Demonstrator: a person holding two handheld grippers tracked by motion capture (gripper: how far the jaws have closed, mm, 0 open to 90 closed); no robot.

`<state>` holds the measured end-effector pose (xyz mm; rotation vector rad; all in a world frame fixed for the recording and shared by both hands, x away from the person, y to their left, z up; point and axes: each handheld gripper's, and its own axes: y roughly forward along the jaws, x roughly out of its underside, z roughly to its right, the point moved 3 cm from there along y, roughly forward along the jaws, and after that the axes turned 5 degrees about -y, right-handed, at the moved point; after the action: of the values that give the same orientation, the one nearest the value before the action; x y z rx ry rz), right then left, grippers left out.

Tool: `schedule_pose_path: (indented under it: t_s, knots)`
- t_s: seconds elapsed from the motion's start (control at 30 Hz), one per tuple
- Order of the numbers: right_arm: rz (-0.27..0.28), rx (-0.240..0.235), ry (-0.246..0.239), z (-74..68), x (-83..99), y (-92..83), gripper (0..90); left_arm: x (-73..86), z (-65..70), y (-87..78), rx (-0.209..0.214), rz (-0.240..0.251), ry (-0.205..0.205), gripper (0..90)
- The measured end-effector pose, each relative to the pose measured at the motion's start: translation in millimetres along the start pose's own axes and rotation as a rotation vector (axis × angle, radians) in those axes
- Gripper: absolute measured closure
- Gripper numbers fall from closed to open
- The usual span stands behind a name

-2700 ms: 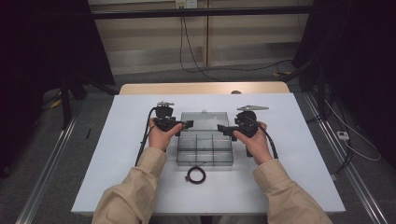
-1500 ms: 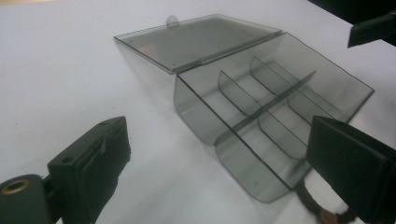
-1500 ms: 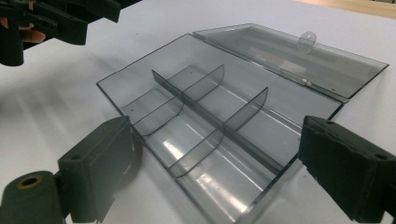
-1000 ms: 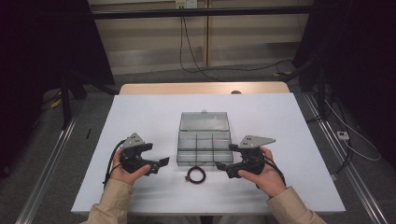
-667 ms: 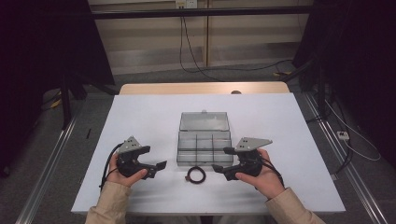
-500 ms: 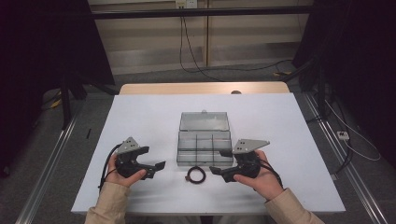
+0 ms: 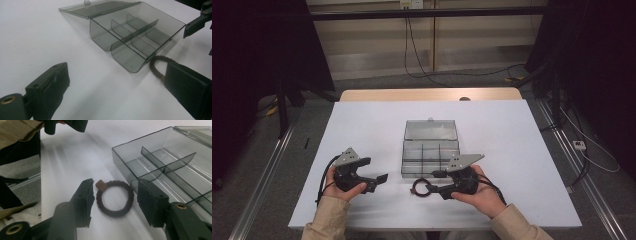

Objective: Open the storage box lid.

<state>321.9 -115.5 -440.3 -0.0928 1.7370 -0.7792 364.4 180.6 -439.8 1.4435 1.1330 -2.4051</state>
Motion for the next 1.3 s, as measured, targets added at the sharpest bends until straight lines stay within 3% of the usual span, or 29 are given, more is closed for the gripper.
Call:
schedule_pose_path:
  t_s: [0.27,0.4,0.63,1.3]
  knots:
    - [-0.009,-0.032,-0.013,-5.9,1.7,8.3,56.7,1.6,-0.9,0.3,0.008,-0.011,0.007,5.8]
    - [-0.03,-0.035,-0.047,-8.0,3.6,13.7,61.8,2.3,-0.4,1.2,0.007,-0.019,0.012,5.8]
    - [-0.055,-0.047,-0.047,-8.4,6.1,26.9,68.4,3.3,-1.3,1.9,0.01,-0.022,0.012,5.8]
    - [-0.132,-0.081,-0.059,-15.6,10.8,54.4,74.6,5.0,-2.6,3.4,0.008,-0.038,0.009,5.8]
